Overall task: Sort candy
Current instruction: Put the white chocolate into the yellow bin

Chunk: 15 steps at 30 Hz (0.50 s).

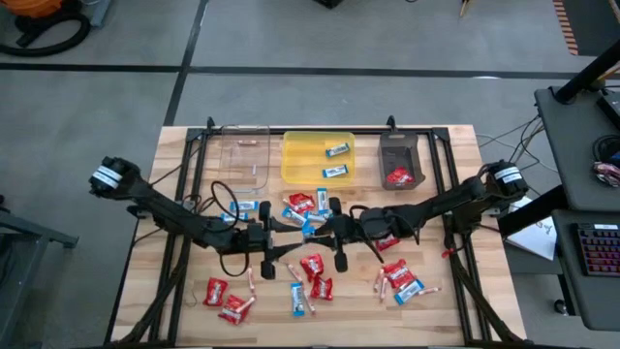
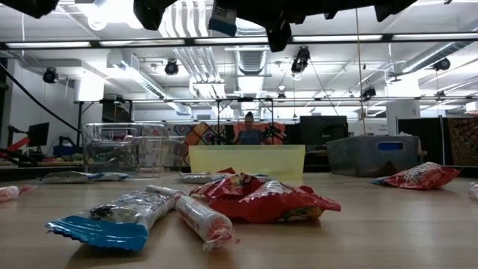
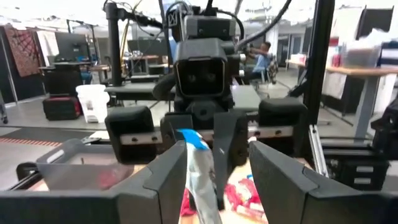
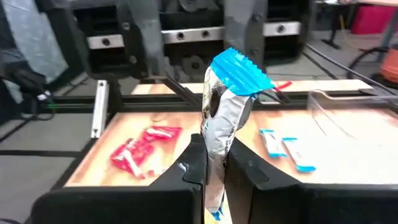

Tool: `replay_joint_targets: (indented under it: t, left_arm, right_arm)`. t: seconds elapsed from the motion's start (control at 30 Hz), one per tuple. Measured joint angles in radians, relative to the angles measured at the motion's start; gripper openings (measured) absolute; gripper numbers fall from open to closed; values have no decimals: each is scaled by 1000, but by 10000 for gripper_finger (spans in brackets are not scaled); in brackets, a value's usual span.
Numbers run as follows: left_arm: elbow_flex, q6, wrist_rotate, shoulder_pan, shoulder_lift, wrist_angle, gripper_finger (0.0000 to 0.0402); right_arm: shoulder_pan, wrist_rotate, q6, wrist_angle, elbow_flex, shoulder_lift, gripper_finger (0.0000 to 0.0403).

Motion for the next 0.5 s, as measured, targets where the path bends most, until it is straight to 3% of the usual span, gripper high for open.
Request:
replay_joint_targets:
  t: [0.5]
  left_arm:
    - [1, -81, 0, 0, -175, -352, 158]
  right_arm:
    - [-62, 98, 93, -186, 0, -44, 23]
